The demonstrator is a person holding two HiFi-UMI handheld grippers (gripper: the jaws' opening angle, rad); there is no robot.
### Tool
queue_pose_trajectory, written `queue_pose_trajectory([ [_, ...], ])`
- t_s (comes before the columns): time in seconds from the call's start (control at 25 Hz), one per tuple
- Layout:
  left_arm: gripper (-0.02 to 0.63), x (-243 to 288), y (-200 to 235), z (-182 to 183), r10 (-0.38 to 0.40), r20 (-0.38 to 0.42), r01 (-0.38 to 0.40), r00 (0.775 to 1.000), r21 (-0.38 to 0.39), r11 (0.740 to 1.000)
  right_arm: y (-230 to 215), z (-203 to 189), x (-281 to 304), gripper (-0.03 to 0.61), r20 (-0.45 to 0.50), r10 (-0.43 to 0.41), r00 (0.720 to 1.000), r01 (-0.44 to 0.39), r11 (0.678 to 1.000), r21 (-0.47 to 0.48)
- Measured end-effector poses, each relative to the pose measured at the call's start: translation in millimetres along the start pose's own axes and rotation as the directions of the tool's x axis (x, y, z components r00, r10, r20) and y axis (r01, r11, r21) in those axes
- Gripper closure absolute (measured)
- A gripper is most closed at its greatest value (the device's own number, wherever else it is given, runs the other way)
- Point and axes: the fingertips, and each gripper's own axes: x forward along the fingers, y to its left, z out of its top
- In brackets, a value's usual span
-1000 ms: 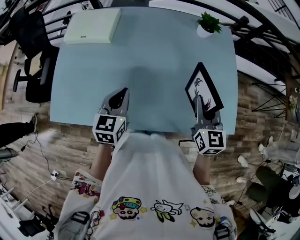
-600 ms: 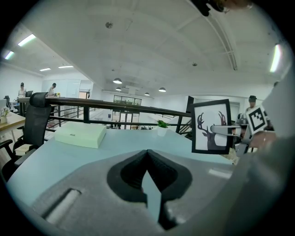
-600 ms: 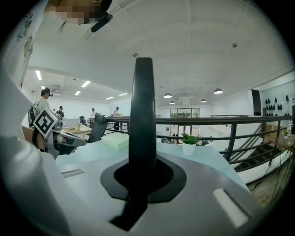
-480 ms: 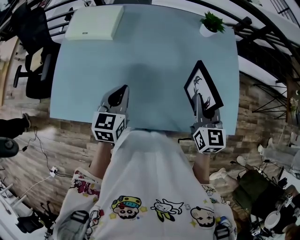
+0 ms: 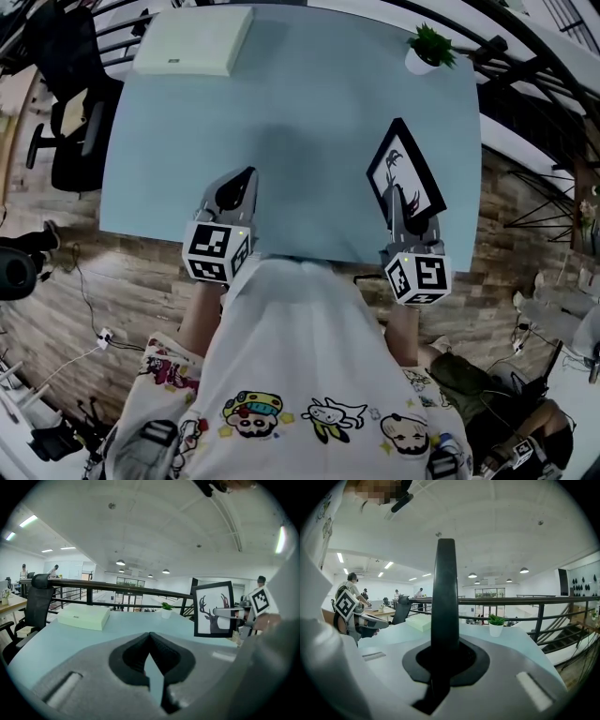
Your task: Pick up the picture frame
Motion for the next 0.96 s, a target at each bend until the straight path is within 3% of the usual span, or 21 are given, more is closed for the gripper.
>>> queue_pose_trajectory([
  [0.28,0.615,1.1,5.4,2.1,-0.002,0.008,0.002,1.000,0.003,1.000,-0.5,-1.0,3.9,0.558,-0.003,0.001,1.000,-0.001,1.000,0.007],
  [0.6,0.615,0.3,10.9,-0.2,-0.012,0.009,0.013,1.000,-0.042,0.999,-0.7,-1.8,5.2,0.558,-0.006,0.002,1.000,-0.002,1.000,0.006],
  [0.96,0.616,8.4,12.4,2.3,-0.051,-0.012,0.051,0.999,0.000,0.999,-7.5,1.9,4.1,0.558,0.004,-0.031,1.000,0.031,1.000,0.003],
])
